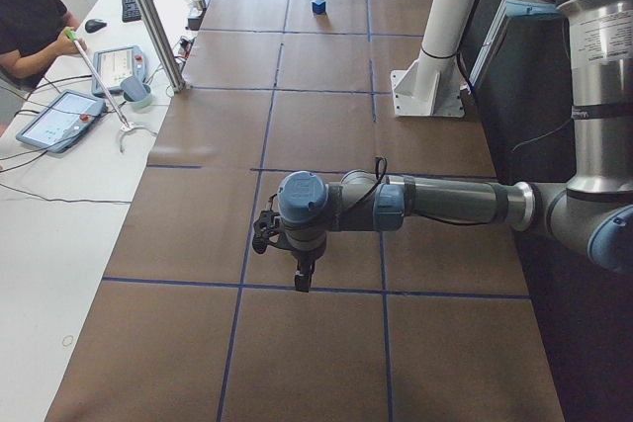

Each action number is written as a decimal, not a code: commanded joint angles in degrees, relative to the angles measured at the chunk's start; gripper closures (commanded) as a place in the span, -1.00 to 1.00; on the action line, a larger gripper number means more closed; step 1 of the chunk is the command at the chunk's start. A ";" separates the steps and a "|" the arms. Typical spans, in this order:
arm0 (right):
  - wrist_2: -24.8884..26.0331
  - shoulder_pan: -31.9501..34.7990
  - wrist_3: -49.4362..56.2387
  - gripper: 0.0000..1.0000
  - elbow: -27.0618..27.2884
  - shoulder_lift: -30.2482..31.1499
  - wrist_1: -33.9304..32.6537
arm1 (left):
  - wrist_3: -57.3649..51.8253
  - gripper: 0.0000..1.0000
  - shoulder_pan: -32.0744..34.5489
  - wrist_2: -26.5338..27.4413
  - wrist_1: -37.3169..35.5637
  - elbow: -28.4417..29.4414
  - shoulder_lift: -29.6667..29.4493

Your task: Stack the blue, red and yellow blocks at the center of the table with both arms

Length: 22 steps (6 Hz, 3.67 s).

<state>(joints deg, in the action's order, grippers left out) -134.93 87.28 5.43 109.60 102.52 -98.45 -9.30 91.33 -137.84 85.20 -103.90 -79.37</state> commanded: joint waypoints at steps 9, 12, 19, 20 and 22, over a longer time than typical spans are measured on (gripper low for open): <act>0.18 -18.09 -38.05 -0.97 -4.03 -8.21 12.71 | 0.07 -1.00 -0.01 0.02 0.14 -1.22 0.01; 6.34 -23.37 -56.99 -0.92 -4.57 -6.91 19.49 | 0.07 -1.00 -0.01 0.02 0.14 -1.31 -0.70; 10.13 -32.43 -76.34 -0.99 -9.75 -6.54 33.50 | 0.07 -1.00 -0.01 -0.15 0.14 -1.75 -0.70; 10.13 -32.87 -76.44 -0.99 -10.37 -6.72 33.41 | 0.07 -1.00 -0.01 -0.15 0.23 -1.75 -0.70; 10.39 -33.40 -76.44 -0.99 -12.29 -8.03 33.50 | 0.07 -1.00 -0.01 -0.15 0.14 -2.18 -0.70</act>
<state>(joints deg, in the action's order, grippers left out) -124.60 54.11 -71.03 98.57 95.30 -65.01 -9.23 91.32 -137.99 85.36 -105.87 -80.07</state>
